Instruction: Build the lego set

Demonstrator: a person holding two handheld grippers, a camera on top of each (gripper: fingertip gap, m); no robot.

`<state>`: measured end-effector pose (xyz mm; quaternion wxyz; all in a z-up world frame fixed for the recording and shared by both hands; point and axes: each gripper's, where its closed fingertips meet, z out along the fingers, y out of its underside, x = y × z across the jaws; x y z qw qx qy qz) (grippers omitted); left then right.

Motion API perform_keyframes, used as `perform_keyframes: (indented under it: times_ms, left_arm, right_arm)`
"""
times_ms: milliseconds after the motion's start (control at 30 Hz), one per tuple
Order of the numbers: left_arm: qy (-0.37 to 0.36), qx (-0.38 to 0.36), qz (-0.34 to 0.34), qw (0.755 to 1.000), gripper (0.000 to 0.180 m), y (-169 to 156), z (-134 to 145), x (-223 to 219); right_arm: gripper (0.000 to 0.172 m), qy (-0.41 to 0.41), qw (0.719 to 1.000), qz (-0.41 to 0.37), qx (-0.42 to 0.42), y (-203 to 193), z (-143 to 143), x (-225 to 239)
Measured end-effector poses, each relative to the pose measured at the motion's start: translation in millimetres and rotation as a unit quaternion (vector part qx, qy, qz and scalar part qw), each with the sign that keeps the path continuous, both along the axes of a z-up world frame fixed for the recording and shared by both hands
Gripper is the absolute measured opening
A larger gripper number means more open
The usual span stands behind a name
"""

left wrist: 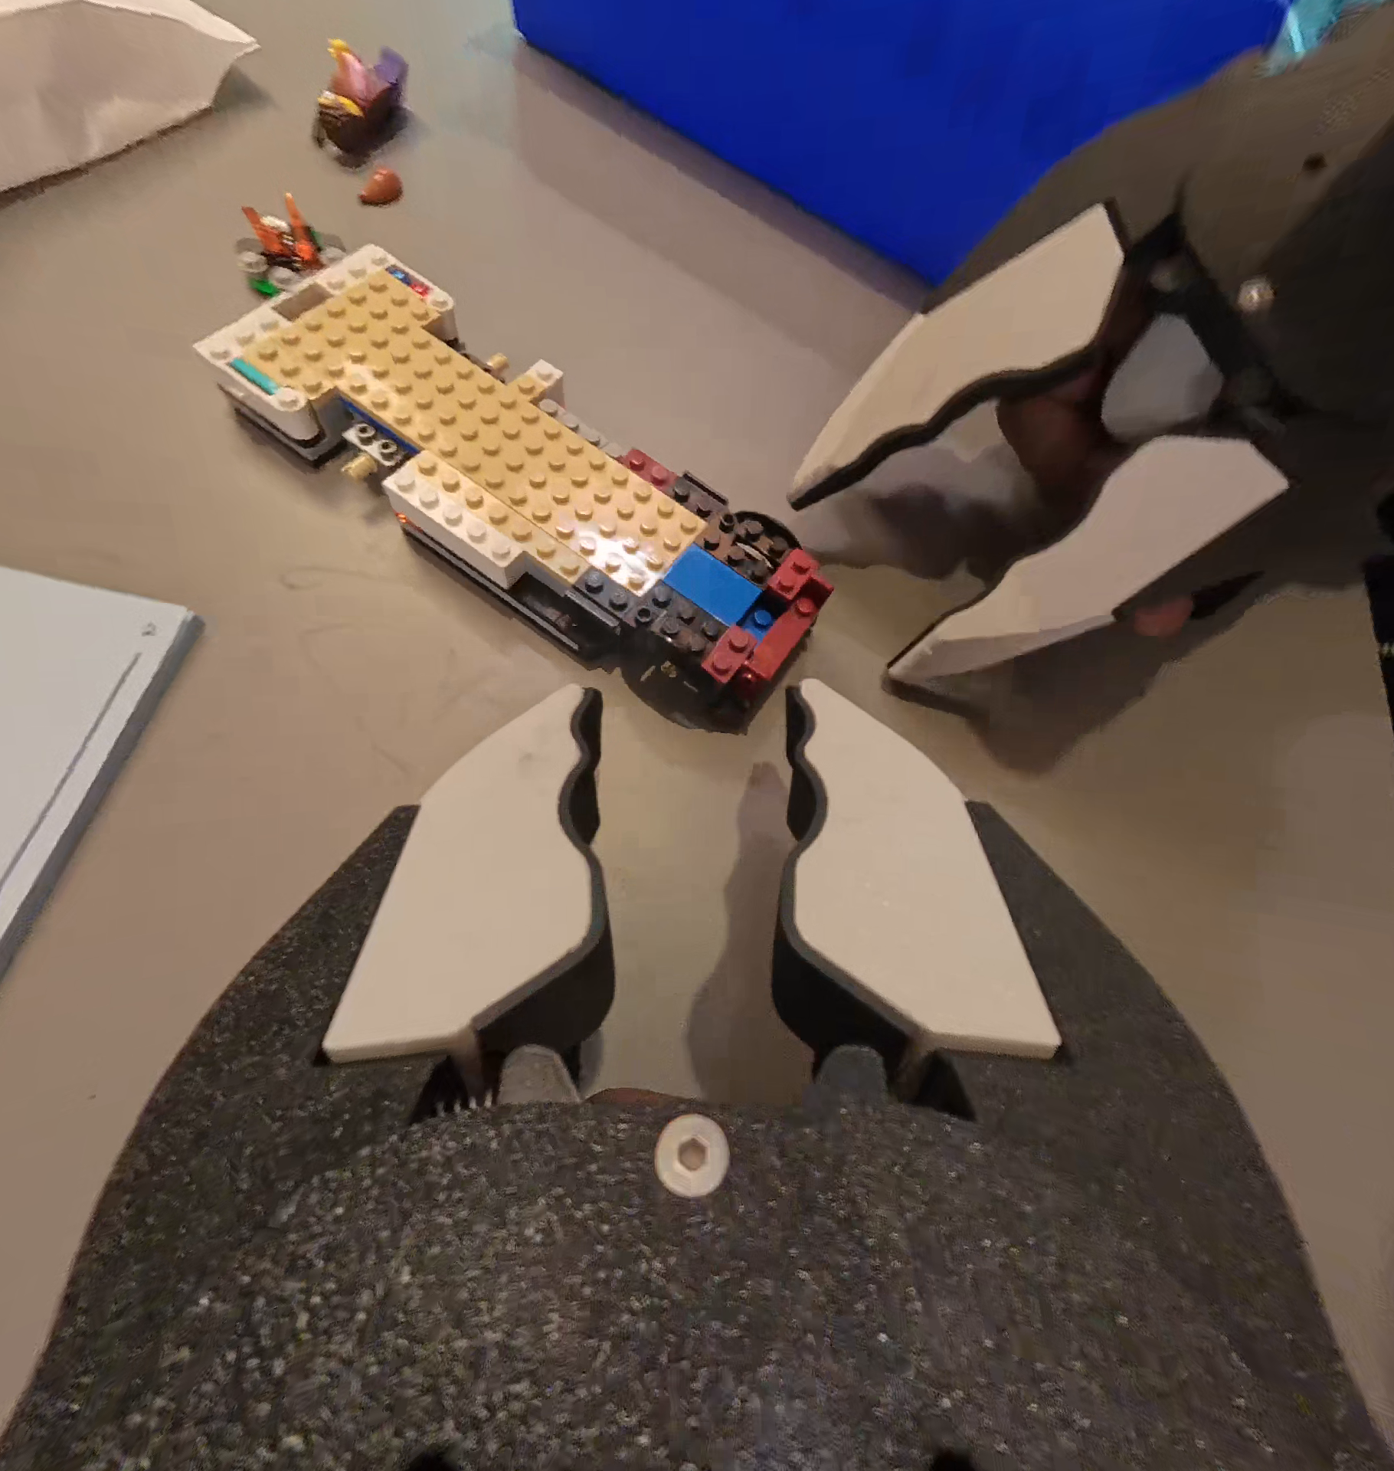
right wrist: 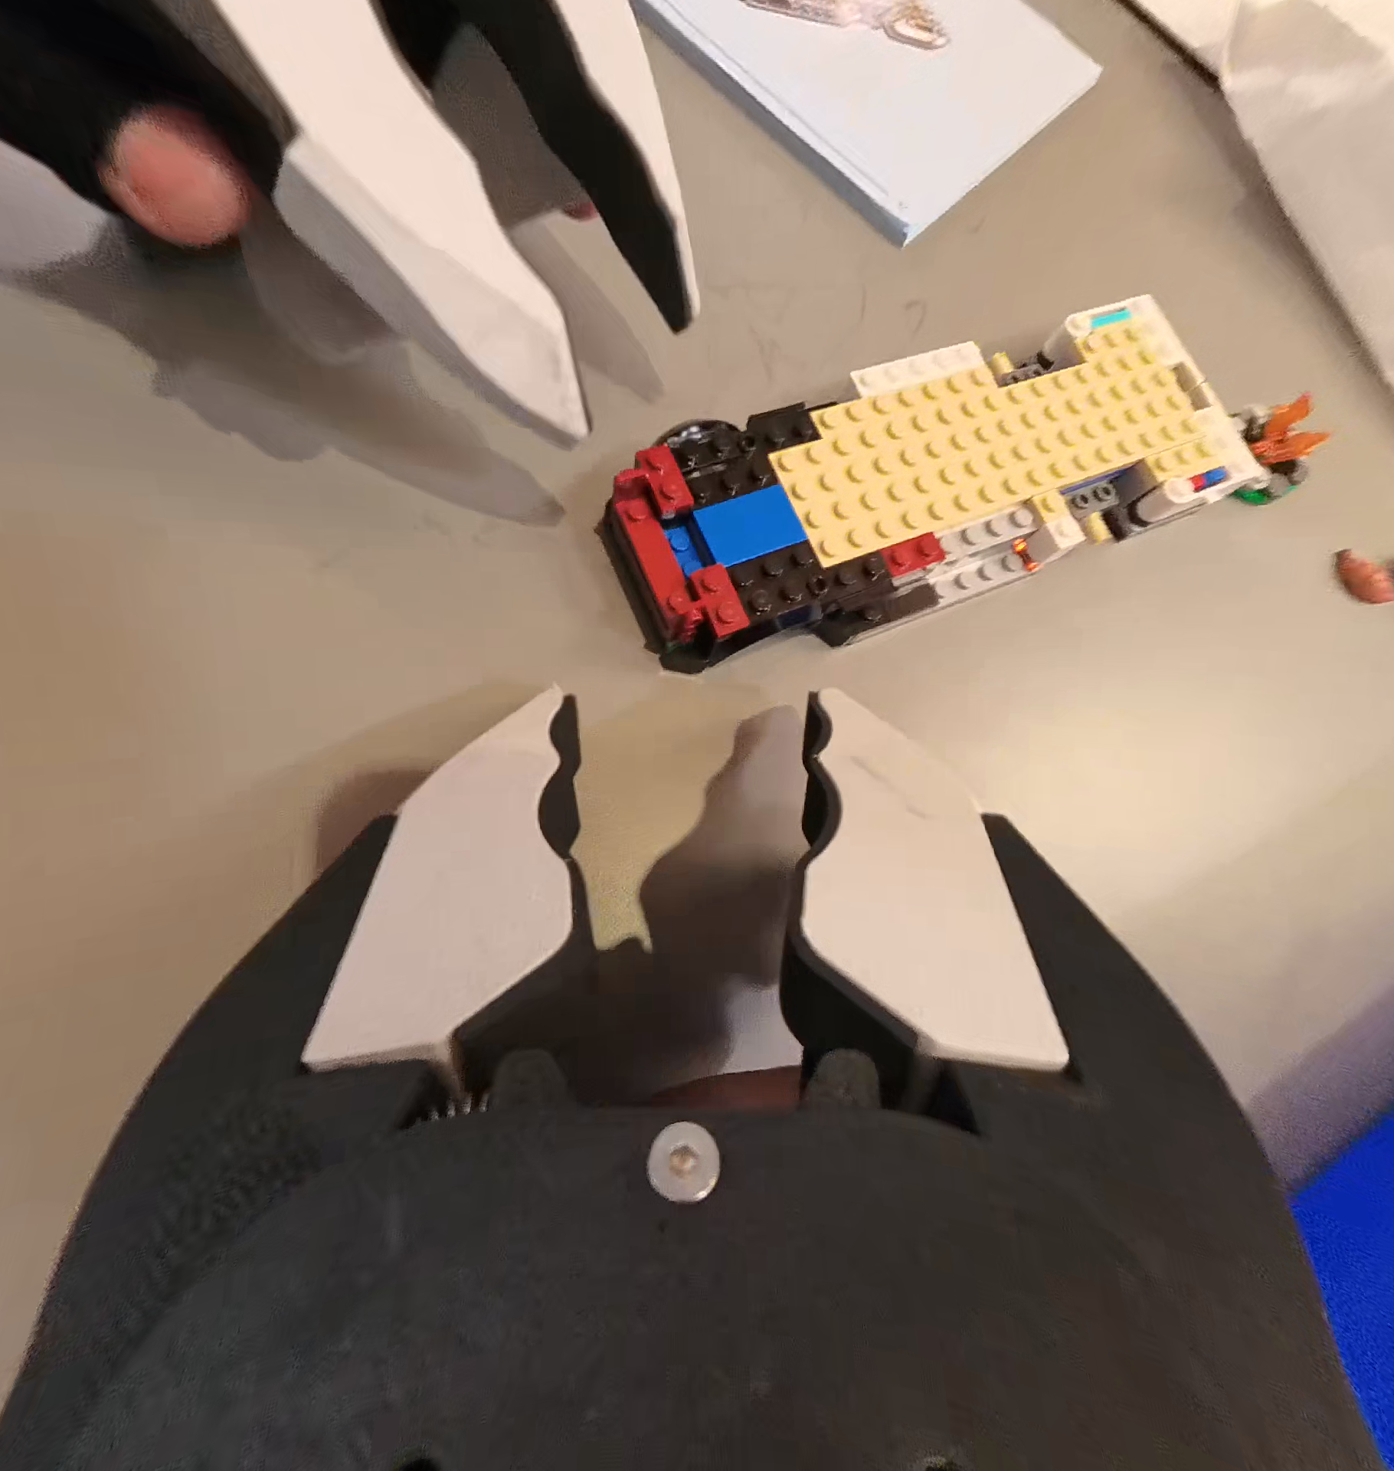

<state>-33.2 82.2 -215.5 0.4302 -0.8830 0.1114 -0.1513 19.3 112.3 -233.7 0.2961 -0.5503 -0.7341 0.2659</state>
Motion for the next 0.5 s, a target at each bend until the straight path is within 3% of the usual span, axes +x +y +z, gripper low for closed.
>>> perform_keyframes:
  times_ms: [200, 500]
  left_arm:
    - [0.003, -0.052, -0.093, 0.994, 0.051, -3.2, -15.5, 13.9]
    - [0.028, -0.053, -0.119, 0.991, 0.052, 3.4, -18.8, 20.7]
  right_arm:
    - [0.055, -0.033, 0.998, 0.025, -0.056, -6.5, -5.2, -5.6]
    - [0.052, -0.027, 0.996, 0.058, -0.065, -12.1, -2.6, -15.6]
